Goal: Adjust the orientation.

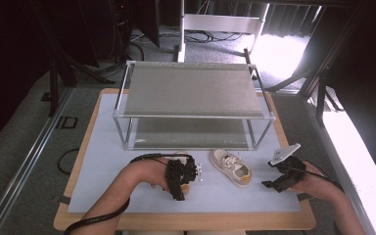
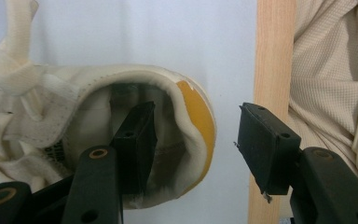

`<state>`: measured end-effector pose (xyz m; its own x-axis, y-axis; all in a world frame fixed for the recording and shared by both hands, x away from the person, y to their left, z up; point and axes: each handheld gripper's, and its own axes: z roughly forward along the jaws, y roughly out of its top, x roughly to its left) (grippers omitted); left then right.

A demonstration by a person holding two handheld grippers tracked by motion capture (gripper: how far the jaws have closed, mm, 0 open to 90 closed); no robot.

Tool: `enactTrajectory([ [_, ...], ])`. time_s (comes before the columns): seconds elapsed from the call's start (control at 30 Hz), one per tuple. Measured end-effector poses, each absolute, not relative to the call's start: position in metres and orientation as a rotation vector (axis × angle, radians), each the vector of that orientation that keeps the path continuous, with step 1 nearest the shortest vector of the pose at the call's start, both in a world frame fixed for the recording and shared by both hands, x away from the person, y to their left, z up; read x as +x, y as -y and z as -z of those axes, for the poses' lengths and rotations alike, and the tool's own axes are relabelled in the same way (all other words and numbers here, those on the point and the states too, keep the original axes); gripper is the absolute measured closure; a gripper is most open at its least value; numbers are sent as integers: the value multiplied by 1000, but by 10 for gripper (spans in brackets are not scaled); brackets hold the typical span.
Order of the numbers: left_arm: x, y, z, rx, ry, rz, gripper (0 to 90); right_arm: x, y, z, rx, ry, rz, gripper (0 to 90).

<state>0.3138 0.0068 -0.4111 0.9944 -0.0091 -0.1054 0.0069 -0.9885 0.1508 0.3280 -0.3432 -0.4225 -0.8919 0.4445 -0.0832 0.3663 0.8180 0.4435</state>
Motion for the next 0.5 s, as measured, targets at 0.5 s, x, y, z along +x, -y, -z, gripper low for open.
enactTrajectory([
  [0.5,314,-7,412,2998,-5,164,461,330,317,416,366,-2991,-11,213],
])
